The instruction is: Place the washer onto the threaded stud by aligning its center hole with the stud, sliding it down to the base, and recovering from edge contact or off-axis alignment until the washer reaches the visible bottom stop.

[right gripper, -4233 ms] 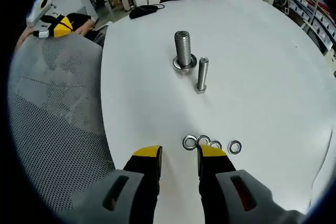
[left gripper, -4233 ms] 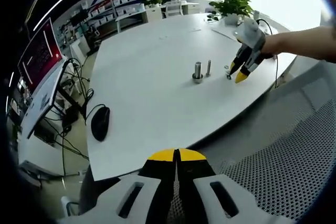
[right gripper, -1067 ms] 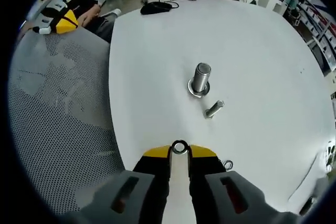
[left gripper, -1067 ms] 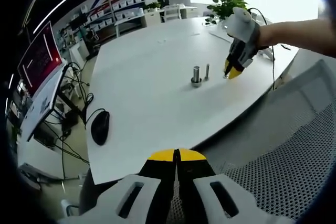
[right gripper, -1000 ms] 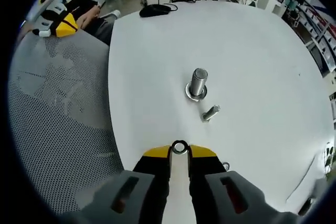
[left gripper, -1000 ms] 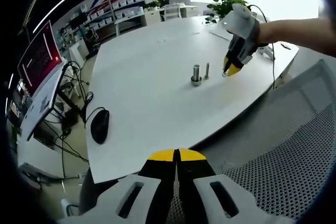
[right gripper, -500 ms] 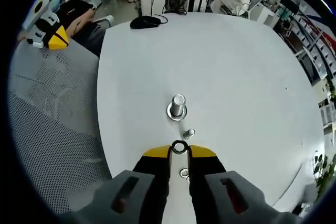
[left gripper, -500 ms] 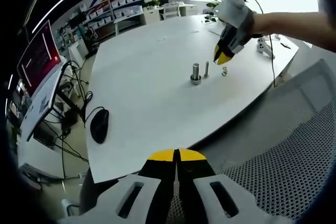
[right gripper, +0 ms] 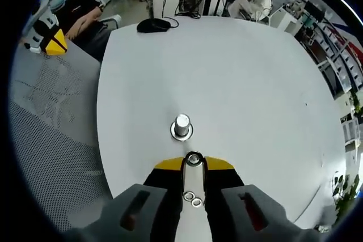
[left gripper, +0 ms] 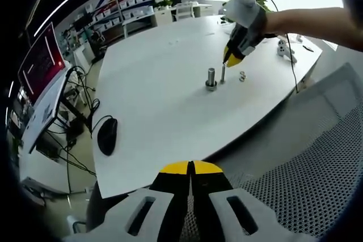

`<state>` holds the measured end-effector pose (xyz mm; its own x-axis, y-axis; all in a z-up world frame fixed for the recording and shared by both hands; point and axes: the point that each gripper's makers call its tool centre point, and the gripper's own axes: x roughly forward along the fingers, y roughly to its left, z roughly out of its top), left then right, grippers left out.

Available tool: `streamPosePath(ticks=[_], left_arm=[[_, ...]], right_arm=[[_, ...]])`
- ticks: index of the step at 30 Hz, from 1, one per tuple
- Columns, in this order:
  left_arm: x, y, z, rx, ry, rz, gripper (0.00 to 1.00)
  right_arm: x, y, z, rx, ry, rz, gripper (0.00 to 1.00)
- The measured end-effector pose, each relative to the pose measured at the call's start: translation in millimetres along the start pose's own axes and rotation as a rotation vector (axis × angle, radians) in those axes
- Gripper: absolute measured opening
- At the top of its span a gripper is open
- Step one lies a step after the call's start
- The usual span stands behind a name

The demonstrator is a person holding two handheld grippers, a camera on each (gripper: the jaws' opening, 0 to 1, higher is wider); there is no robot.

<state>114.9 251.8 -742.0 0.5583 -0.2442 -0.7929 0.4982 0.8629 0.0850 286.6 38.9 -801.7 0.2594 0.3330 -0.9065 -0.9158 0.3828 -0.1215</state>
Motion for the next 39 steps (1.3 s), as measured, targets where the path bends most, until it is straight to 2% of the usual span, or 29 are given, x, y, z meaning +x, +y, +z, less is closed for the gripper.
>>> streamPosePath(ticks=[21, 39], left_arm=[[0.0, 0.7, -0.9, -0.002, 0.006, 0.006, 0.0], [0.8, 1.5, -2.8, -0.003, 0.02, 0.009, 0.0]], right_arm=[[21.3, -1.3, -7.7, 0.007, 0.049, 0.037, 0.14], [40.1, 24.8, -28.4, -0.021, 0.111, 0.101, 0.14]])
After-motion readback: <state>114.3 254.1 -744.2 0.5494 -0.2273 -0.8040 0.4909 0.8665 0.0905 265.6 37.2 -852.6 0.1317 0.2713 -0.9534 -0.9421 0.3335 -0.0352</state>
